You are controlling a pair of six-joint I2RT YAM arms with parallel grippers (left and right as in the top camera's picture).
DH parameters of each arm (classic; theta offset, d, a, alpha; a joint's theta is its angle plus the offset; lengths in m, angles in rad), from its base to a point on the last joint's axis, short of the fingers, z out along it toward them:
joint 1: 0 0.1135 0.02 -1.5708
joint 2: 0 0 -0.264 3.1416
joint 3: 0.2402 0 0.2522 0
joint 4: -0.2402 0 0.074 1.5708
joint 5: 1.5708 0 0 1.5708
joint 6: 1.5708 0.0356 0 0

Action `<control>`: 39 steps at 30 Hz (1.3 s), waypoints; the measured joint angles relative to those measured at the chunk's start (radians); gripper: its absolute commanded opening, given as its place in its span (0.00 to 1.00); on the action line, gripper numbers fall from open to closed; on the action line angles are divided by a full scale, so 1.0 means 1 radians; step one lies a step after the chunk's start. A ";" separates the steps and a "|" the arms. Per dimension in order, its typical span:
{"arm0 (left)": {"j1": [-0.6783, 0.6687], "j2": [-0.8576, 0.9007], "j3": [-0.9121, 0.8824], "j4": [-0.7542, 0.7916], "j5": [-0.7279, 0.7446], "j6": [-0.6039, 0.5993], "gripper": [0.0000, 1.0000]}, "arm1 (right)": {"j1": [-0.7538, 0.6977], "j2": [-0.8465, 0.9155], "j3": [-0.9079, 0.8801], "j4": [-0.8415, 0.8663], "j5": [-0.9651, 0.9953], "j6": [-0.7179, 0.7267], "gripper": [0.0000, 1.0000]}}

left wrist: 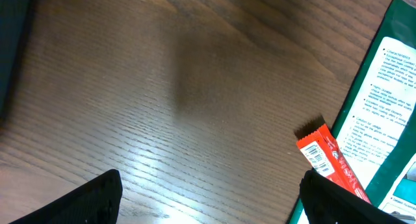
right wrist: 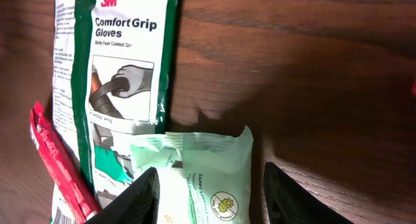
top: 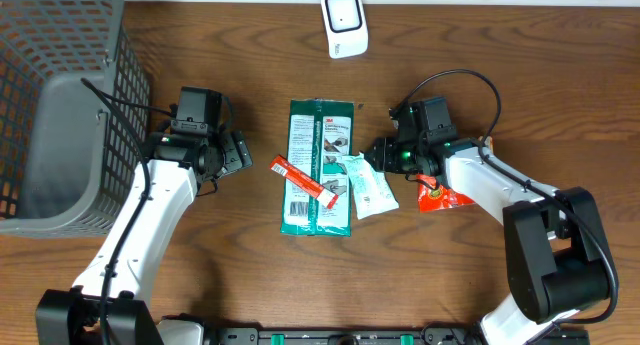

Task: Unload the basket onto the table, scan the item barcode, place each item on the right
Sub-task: 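Close the right gripper on the pale green wipes pack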

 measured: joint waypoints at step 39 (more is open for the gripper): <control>0.000 0.000 0.000 0.000 0.000 -0.001 0.89 | 0.031 -0.043 0.000 -0.281 0.104 0.121 0.49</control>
